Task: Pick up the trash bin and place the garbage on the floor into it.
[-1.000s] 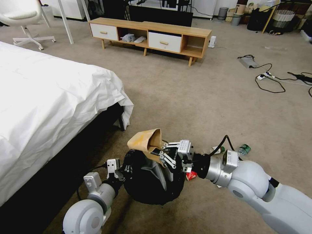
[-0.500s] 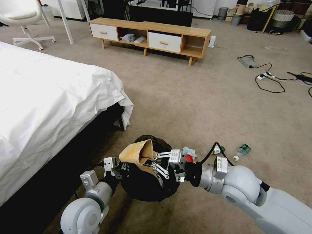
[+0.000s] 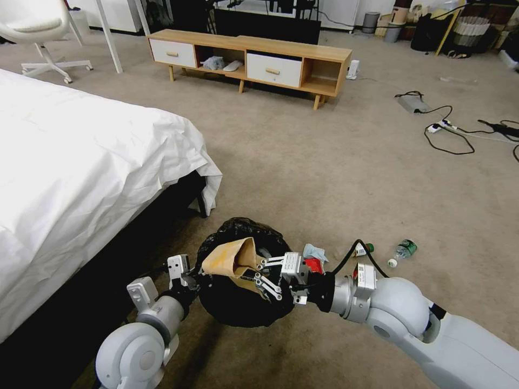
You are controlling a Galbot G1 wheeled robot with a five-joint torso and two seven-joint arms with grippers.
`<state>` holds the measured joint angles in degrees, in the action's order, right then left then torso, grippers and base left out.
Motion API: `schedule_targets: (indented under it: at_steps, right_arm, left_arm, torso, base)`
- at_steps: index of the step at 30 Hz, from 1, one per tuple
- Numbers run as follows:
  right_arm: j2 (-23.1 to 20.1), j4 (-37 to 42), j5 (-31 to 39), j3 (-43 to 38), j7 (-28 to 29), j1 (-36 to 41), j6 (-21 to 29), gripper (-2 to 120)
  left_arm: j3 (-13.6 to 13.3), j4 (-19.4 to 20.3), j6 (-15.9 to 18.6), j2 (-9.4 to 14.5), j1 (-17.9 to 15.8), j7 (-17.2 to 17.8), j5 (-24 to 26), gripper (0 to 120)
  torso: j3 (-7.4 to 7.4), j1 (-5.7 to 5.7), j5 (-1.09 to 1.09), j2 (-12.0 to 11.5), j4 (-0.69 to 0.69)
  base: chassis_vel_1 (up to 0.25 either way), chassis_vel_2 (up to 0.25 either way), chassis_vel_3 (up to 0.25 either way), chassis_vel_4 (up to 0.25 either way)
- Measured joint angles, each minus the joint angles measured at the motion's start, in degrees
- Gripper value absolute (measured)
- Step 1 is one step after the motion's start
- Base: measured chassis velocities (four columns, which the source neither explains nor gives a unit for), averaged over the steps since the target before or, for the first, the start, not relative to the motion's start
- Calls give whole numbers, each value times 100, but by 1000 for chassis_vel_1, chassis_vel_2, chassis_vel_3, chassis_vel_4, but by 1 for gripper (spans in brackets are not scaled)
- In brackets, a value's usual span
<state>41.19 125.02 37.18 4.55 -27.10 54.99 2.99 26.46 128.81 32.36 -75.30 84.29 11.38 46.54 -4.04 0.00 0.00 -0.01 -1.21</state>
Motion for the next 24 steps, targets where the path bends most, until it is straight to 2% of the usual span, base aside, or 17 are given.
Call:
schedule_targets:
  at_steps: [5,6,7,10,11,12,13,15,17,18,24]
  right_arm:
    - [-2,-33,-40,-2,0,19,-5,4]
    - [-3,-47,-60,-2,0,28,-8,13]
    - [-3,-47,-60,-2,0,28,-8,13]
    - [9,-91,-94,-25,2,60,-24,28]
    - [9,-91,-94,-25,2,60,-24,28]
    - [12,-101,-103,-36,2,71,-27,36]
    - [12,-101,-103,-36,2,71,-27,36]
    - [9,-110,-119,-59,1,90,-39,49]
    - [4,-111,-121,-67,1,98,-41,52]
    - [-11,-111,-142,-104,-3,134,-44,61]
    - [-100,-89,-209,-295,-50,309,-58,78]
  left_arm:
    - [-5,50,2,-4,11,6,31,0]
    - [-5,74,3,-3,18,9,42,0]
    - [-5,74,3,-3,18,9,42,0]
    - [3,150,13,8,52,20,94,0]
    - [3,150,13,8,52,20,94,0]
    - [6,165,14,13,63,23,103,0]
    - [6,165,14,13,63,23,103,0]
    - [15,194,15,28,96,24,109,0]
    - [18,205,15,32,105,24,110,0]
    - [22,225,16,36,115,24,115,0]
    - [25,244,19,18,146,23,108,0]
  torso:
    - [0,0,0,0,0]
    - [0,0,0,0,0]
    - [0,0,0,0,0]
    - [0,0,0,0,0]
    - [0,0,0,0,0]
    - [0,0,0,0,0]
    - [0,0,0,0,0]
    - [0,0,0,0,0]
    - [0,0,0,0,0]
    - [0,0,0,1,0]
    - [0,0,0,1,0]
  base:
    - [0,0,0,0]
    - [0,0,0,0]
    - [0,0,0,0]
    - [0,0,0,0]
    - [0,0,0,0]
    - [0,0,0,0]
    - [0,0,0,0]
    - [0,0,0,0]
    - [0,0,0,0]
    - [0,0,0,0]
    - [0,0,0,0]
